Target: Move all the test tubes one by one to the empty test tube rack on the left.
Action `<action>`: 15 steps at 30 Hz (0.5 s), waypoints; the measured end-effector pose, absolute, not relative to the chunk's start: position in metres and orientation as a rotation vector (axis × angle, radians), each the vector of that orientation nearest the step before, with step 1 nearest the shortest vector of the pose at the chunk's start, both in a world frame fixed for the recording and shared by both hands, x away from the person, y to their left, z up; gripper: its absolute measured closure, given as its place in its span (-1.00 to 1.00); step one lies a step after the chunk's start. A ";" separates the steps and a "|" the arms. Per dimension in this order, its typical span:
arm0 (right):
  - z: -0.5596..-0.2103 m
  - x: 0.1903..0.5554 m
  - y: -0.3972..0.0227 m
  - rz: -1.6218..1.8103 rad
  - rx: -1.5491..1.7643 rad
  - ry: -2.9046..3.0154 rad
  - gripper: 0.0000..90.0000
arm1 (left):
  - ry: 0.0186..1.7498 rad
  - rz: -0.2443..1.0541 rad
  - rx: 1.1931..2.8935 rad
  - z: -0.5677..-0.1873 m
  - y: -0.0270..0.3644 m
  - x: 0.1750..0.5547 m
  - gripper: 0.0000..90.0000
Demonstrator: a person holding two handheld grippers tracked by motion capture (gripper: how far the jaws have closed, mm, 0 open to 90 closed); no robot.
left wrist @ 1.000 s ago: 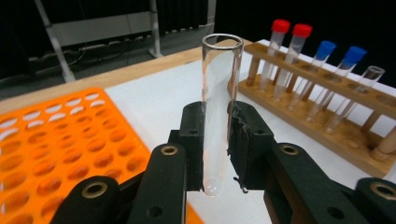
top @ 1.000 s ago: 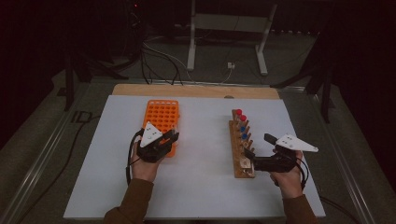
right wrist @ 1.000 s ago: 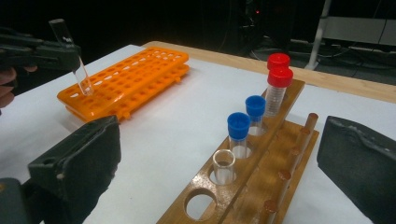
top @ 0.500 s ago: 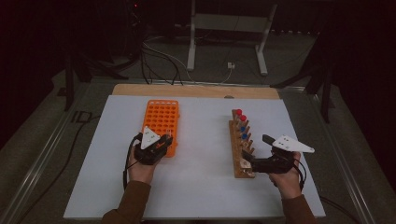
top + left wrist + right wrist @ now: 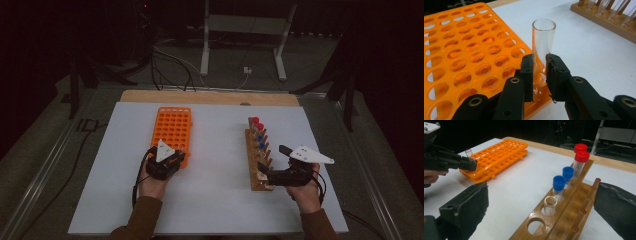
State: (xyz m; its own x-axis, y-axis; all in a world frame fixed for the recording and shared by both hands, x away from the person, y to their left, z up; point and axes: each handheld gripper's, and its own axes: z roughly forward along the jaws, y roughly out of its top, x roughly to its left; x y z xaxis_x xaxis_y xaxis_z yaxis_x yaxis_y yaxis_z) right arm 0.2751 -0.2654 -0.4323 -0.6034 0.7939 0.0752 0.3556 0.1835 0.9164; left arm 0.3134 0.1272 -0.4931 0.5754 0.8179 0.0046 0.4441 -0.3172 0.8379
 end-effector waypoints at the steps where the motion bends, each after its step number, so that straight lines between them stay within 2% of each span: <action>1: -0.432 0.275 -0.265 1.404 1.079 2.046 -0.99 | 1.019 0.549 1.956 -0.494 0.127 0.313 0.70; 8: -0.434 0.275 -0.263 1.398 1.077 2.052 -0.99 | 1.031 0.528 1.928 -0.497 0.130 0.312 0.67; 9: -0.434 0.276 -0.263 1.397 1.077 2.053 -0.99 | 1.039 0.517 1.912 -0.497 0.131 0.312 0.56; 10: -0.434 0.276 -0.264 1.393 1.080 2.056 -0.99 | 1.051 0.509 1.895 -0.498 0.133 0.312 0.38; 11: -0.434 0.276 -0.264 1.393 1.080 2.056 -0.99 | 1.065 0.507 1.884 -0.498 0.134 0.311 0.38; 13: -0.435 0.276 -0.264 1.387 1.079 2.058 -0.95 | 1.072 0.495 1.848 -0.496 0.139 0.310 0.17; 14: -0.435 0.277 -0.264 1.389 1.081 2.060 -0.95 | 1.078 0.489 1.829 -0.495 0.141 0.309 0.05; 15: -0.436 0.277 -0.264 1.385 1.087 2.066 -0.94 | 1.083 0.488 1.811 -0.493 0.144 0.308 -0.17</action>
State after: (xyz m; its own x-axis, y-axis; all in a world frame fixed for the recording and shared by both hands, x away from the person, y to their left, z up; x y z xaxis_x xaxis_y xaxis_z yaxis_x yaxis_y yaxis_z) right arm 0.2774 -0.2636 -0.4359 -0.6036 0.7937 0.0753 0.3709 0.1960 0.9078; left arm 0.3079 0.1441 -0.4933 0.5307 0.8390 -0.1202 0.4662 -0.1705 0.8681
